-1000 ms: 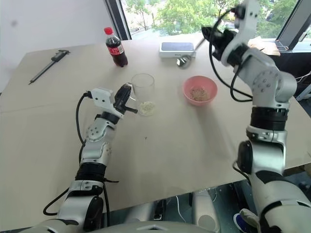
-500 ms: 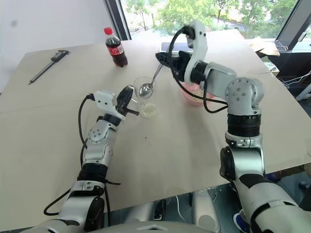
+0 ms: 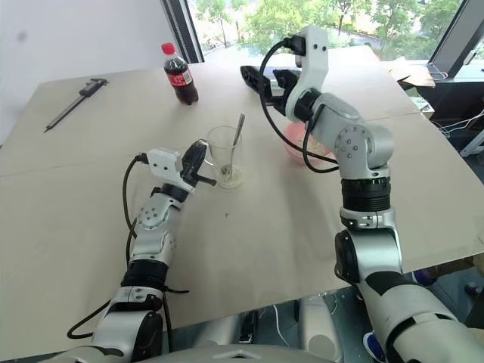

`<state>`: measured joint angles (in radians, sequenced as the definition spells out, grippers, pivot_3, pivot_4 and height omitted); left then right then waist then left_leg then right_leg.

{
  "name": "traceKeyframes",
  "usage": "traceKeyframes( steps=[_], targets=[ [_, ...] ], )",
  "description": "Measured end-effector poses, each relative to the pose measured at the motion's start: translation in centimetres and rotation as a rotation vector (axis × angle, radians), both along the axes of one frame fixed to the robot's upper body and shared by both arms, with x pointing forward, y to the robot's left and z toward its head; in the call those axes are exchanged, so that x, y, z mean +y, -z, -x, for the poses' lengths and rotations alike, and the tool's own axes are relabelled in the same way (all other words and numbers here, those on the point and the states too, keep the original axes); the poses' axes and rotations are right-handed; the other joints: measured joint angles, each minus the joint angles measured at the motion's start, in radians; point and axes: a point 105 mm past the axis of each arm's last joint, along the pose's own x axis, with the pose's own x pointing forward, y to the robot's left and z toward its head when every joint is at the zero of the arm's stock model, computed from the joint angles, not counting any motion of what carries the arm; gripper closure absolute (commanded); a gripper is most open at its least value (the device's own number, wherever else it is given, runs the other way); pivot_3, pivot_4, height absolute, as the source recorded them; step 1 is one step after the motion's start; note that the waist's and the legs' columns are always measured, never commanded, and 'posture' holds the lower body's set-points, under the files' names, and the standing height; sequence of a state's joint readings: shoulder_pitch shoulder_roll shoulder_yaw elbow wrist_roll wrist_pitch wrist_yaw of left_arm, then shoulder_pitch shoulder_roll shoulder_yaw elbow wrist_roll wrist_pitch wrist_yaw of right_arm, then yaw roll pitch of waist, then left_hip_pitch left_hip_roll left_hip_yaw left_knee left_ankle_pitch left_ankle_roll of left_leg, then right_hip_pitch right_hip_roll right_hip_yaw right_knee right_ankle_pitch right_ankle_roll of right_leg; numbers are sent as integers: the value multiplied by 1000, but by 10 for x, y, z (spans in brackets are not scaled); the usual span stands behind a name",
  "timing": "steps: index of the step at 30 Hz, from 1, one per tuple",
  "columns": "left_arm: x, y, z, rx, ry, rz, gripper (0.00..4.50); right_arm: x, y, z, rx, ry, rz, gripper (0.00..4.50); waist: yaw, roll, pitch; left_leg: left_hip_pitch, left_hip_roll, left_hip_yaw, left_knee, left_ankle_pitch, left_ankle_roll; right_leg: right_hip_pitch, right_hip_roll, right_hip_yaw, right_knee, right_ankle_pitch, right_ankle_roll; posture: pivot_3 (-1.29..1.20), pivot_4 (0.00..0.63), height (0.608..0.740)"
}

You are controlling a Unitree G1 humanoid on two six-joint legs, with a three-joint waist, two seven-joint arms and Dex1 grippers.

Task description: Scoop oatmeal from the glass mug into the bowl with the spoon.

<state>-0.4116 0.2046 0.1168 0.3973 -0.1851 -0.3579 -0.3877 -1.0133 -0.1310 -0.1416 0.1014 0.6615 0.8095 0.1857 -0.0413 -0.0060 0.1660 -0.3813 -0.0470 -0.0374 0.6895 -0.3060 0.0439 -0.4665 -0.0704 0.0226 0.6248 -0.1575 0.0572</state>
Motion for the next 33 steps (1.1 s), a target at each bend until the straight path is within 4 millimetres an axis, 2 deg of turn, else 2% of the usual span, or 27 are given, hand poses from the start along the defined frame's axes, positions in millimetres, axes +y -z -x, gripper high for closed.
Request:
traceKeyframes(
  steps=[4,5,6,10,17,22,25,27,29,31,33],
  targets=[
    [0,2,2,-11,7,-4,4500,1,-2,0,-4,-1,-24,177,0,0,0,0,0,0,0,0,0,0,0,0,0,0,0,0,150,740],
    [0,3,3,-8,12,2,3758,2,-2,0,-3,-5,-26,111,0,0,0,1,0,0,0,0,0,0,0,0,0,0,0,0,150,740],
    [-1,6,4,-1,16,5,3446,2,-2,1,-3,-7,-27,111,0,0,0,1,0,0,0,0,0,0,0,0,0,0,0,0,150,740],
    [1,11,6,13,10,8,1661,2,-2,1,-3,-8,-30,111,1,0,0,0,0,0,0,0,0,0,0,0,0,0,0,0,150,740],
    [9,21,14,33,-7,-25,1661,0,-5,1,-30,-10,-37,111,-1,0,0,0,0,0,0,0,0,0,0,0,0,0,0,0,150,740],
    [12,18,26,21,-8,-56,1661,-8,-4,0,-64,7,-40,111,-1,0,0,0,0,0,0,0,0,0,0,0,0,0,0,0,150,740],
    [14,18,38,45,3,-83,1661,-25,8,-3,-80,48,-19,111,0,-1,-1,0,0,0,0,0,0,0,0,0,-1,0,0,0,150,740],
    [17,19,50,75,11,-93,1661,-43,27,-3,-89,91,22,111,2,-1,-1,0,0,0,0,0,0,0,0,0,-1,0,0,0,150,740],
    [20,22,60,108,19,-99,1661,-55,40,1,-108,105,54,111,2,-1,-1,0,0,0,0,0,0,0,0,0,-2,0,0,0,150,740],
    [23,27,72,150,28,-112,1661,-69,52,14,-149,84,115,111,3,-1,-1,0,1,0,-1,0,1,0,0,0,-3,0,0,0,150,740],
    [30,33,81,191,16,-109,1145,-78,61,27,-182,51,166,111,3,-1,-1,1,1,1,-1,-2,3,1,0,0,-2,0,0,0,150,740]
  ],
)
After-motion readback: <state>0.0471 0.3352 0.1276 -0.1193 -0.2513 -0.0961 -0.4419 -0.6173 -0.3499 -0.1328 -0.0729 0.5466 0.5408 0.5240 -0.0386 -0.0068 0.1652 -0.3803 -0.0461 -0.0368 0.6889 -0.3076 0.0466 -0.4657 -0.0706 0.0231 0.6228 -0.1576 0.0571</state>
